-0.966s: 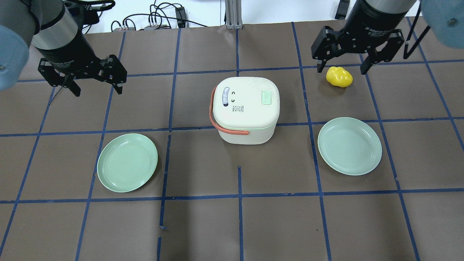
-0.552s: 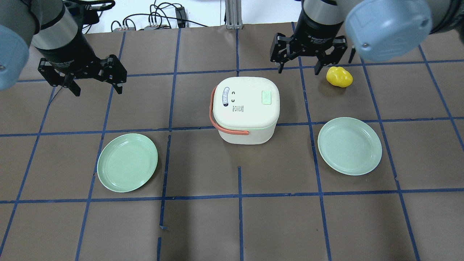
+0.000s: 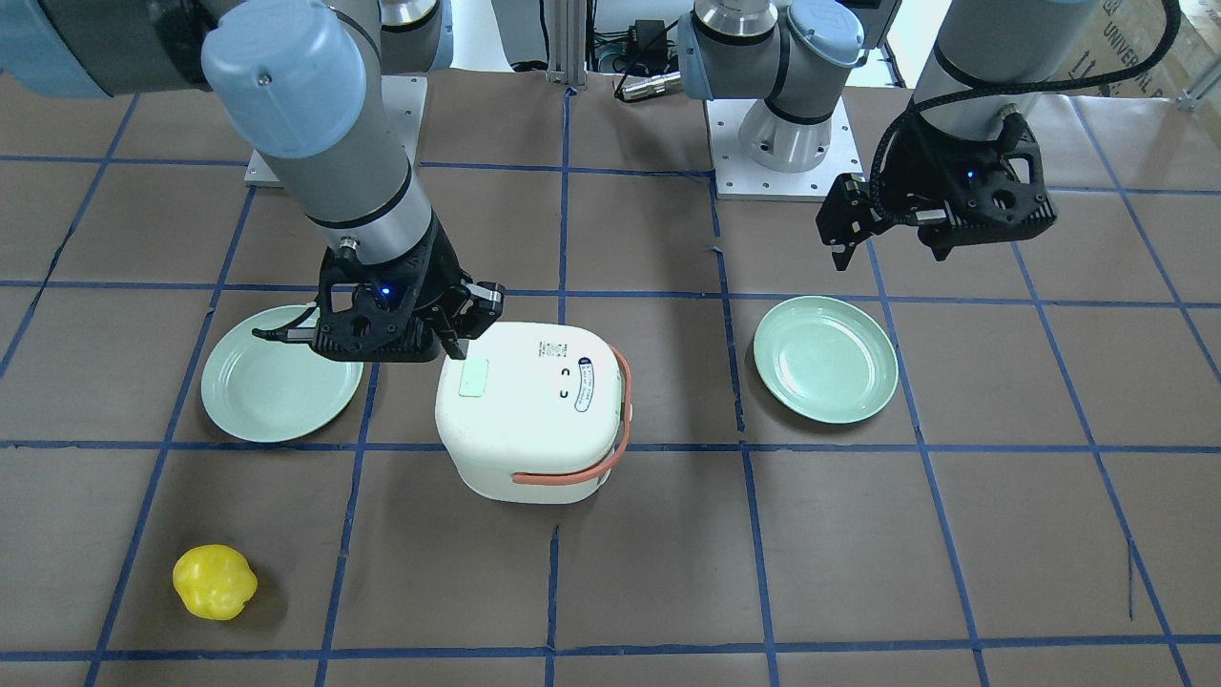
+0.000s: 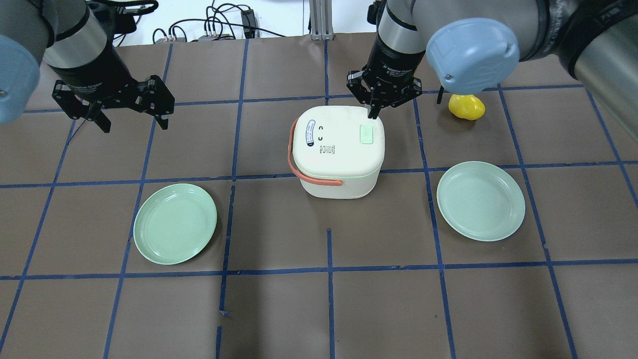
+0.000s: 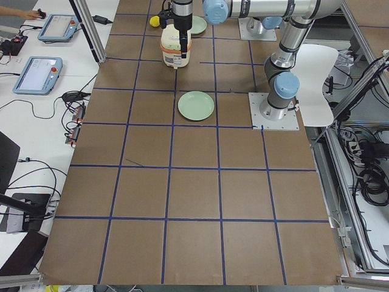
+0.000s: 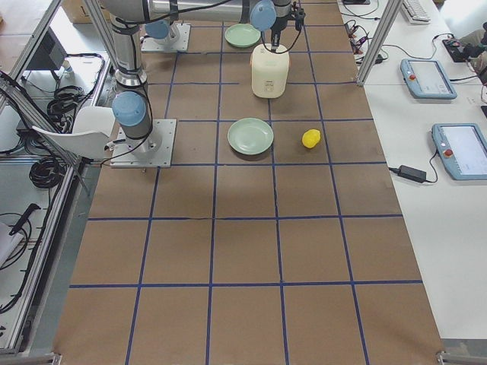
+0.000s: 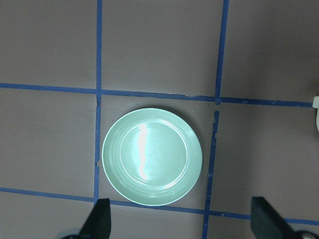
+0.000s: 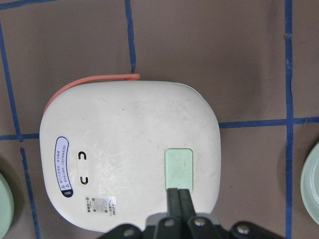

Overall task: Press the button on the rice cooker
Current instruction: 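Lower the closed right gripper onto the green button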

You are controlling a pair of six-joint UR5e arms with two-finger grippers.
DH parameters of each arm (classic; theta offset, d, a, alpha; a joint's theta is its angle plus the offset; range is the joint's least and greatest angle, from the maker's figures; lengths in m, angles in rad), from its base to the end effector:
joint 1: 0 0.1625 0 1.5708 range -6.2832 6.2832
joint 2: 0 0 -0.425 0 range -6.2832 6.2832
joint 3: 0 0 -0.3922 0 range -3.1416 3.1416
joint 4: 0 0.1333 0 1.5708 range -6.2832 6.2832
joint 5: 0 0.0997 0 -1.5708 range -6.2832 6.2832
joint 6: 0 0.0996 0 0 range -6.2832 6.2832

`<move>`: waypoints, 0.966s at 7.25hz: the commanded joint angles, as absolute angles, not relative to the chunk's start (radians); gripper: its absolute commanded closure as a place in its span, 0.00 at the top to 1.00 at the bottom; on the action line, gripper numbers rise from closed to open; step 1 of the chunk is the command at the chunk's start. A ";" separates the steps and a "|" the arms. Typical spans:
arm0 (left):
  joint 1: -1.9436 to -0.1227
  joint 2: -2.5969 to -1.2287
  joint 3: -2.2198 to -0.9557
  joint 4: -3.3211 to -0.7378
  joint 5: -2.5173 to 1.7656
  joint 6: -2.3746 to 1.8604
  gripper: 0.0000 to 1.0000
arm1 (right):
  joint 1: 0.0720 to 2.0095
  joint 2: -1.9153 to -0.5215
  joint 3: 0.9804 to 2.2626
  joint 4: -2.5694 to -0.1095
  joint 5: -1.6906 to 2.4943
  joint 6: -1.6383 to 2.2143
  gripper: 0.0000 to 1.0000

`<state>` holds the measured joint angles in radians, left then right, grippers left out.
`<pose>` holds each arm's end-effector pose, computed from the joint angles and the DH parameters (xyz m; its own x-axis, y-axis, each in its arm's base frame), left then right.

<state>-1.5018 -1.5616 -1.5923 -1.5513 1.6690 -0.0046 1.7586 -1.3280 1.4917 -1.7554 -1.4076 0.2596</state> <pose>-0.0896 -0.4960 0.4843 -0.9924 -0.0739 -0.0980 -0.0735 0.9973 -0.0076 0.2572 -0.5526 0.4149 -0.9842 0.0709 -0.1624 0.0683 0.9974 0.0215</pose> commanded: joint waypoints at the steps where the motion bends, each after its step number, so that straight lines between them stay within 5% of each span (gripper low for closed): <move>1: -1.502 -1.562 -1.592 -1.552 1.669 -0.005 1.00 | 1.769 -1.301 1.502 -1.773 -1.405 0.262 0.10; 7: -1.502 -1.562 -1.592 -1.551 1.669 -0.005 1.00 | 1.760 -1.286 1.508 -1.775 -1.407 0.245 0.11</move>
